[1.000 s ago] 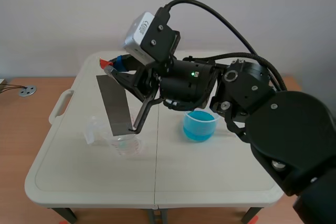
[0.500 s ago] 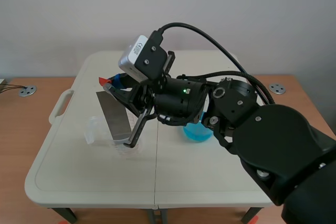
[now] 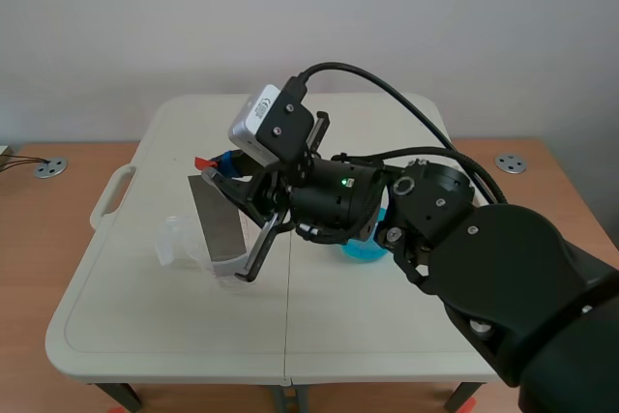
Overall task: Hold the metal plate by the orange handle, dip it into the blue solution, take it out and point at it, then put the plate back in the beaker on the left.
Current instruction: 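Return to the home posture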
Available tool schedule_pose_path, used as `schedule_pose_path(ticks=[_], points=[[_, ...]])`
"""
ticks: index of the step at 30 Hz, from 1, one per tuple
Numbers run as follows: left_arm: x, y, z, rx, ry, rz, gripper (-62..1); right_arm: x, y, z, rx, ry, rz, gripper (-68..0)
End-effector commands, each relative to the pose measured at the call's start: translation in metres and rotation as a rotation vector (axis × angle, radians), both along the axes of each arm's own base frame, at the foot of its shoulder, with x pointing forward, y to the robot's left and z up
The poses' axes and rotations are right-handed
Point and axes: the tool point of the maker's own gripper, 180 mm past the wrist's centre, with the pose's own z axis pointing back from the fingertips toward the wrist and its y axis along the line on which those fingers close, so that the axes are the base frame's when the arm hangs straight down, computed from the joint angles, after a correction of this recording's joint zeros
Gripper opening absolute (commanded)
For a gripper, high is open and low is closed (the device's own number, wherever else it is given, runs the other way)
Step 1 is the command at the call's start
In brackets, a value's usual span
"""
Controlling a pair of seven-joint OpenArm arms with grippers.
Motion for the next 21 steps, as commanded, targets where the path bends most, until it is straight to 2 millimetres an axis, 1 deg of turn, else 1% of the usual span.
schedule_pose_path(ticks=[1, 4, 9, 10, 11, 12, 13, 14, 15, 16, 19, 21], points=[[-0.001, -0.002, 0.002, -0.011, -0.004, -0.003, -59.3, 0.009, 0.001, 0.012, 0.007, -0.043, -0.004, -61.8], [-0.001, -0.002, 0.002, -0.011, -0.004, -0.003, -59.3, 0.01, 0.0, 0.011, -0.006, -0.058, -0.015, -54.1], [-0.001, -0.002, 0.002, -0.009, -0.004, -0.005, -59.2, 0.015, -0.003, 0.012, -0.007, -0.076, -0.04, -43.9], [-0.001, -0.002, 0.001, -0.006, -0.004, -0.007, -57.8, 0.016, -0.003, 0.013, -0.007, -0.08, -0.046, -41.3], [-0.001, -0.002, 0.001, -0.002, -0.004, -0.01, -53.5, 0.017, -0.004, 0.013, -0.006, -0.085, -0.053, -38.2], [-0.001, -0.002, 0.0, 0.005, -0.002, -0.015, -46.2, 0.018, -0.004, 0.013, -0.006, -0.088, -0.057, -34.8], [-0.001, -0.002, 0.0, 0.009, -0.001, -0.019, -35.6, 0.018, -0.005, 0.014, -0.005, -0.089, -0.059, -30.9], [-0.001, -0.002, 0.0, 0.01, -0.002, -0.019, -22.7, 0.018, -0.004, 0.015, -0.001, -0.091, -0.058, -27.1], [-0.001, -0.002, 0.0, 0.009, -0.002, -0.018, -9.4, 0.017, -0.004, 0.016, 0.007, -0.093, -0.057, -24.5], [-0.001, -0.002, 0.0, 0.009, -0.003, -0.018, 1.1, 0.017, -0.004, 0.018, 0.017, -0.092, -0.056, -23.0], [-0.001, -0.001, -0.001, 0.015, 0.002, -0.016, 1.4, 0.015, -0.003, 0.026, 0.059, -0.107, -0.043, -19.9], [0.0, -0.001, -0.001, 0.015, 0.001, -0.016, 1.4, 0.014, -0.003, 0.029, 0.077, -0.114, -0.039, -19.8]])
